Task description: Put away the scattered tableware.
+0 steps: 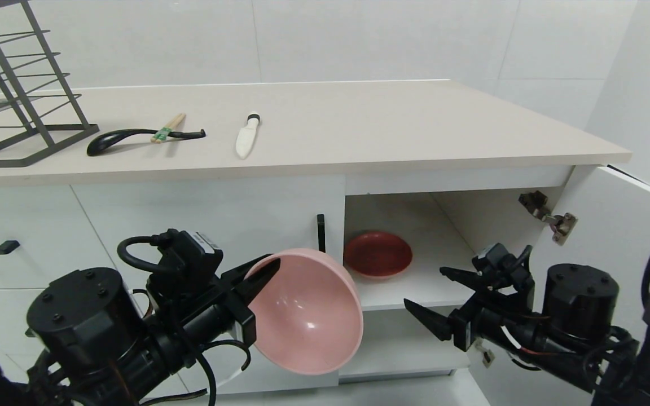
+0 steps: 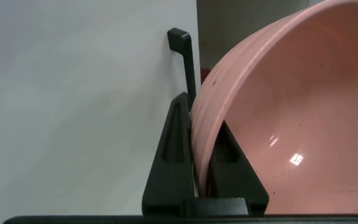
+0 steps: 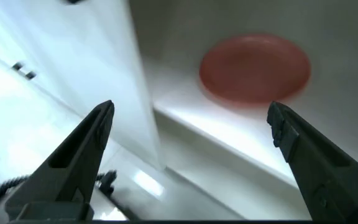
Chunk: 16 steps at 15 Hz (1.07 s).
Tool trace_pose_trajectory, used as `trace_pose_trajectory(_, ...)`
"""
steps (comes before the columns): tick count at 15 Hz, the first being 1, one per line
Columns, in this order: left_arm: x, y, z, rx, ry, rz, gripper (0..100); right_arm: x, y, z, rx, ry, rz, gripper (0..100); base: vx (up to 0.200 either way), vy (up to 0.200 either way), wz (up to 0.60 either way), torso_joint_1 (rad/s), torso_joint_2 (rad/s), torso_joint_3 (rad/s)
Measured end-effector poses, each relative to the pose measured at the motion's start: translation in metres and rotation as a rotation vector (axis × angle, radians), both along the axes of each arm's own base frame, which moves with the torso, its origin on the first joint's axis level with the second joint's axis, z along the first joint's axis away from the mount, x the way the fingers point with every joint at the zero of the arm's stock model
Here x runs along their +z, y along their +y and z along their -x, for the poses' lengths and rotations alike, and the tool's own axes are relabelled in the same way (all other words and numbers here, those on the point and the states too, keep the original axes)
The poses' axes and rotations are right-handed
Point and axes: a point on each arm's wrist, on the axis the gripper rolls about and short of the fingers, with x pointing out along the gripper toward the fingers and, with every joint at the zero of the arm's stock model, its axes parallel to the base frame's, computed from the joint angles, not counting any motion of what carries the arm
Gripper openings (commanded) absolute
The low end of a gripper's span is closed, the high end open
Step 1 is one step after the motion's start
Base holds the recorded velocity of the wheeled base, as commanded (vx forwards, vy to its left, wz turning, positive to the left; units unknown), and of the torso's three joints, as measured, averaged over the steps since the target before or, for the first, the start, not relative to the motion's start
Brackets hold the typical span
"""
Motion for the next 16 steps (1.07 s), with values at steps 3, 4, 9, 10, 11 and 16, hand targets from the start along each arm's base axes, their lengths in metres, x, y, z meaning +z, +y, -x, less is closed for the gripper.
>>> trace_pose_trajectory(3,-0.003,-0.010,-0.008,-0.010,-0.046,-0.052,0,0.015,-0.007,0.015,0.002,-0.030,-0.013,100,0.000,0.000,0.00,0.000,0.00,0.000)
trace_pose_trajectory(4,-0.007,-0.013,-0.011,-0.012,-0.054,-0.078,0,0.019,-0.008,0.017,-0.001,-0.043,-0.019,100,0.000,0.000,0.00,0.000,0.00,0.000)
trace_pose_trajectory(9,-0.020,-0.046,-0.026,-0.062,-0.055,-0.093,0,0.031,-0.017,0.019,-0.026,-0.088,-0.036,100,0.000,0.000,0.00,0.000,0.00,0.000)
trace_pose_trajectory(10,-0.023,-0.052,-0.030,-0.054,-0.055,-0.094,0,0.034,-0.018,0.020,-0.031,-0.103,-0.042,100,0.000,0.000,0.00,0.000,0.00,0.000)
trace_pose_trajectory(11,-0.026,-0.060,-0.035,-0.034,-0.059,-0.092,0,0.038,-0.021,0.021,-0.039,-0.120,-0.048,100,0.000,0.000,0.00,0.000,0.00,0.000)
trace_pose_trajectory(16,-0.045,-0.102,-0.047,0.004,-0.061,-0.084,0,0.050,-0.031,0.020,-0.083,-0.170,-0.064,100,0.000,0.000,0.00,0.000,0.00,0.000)
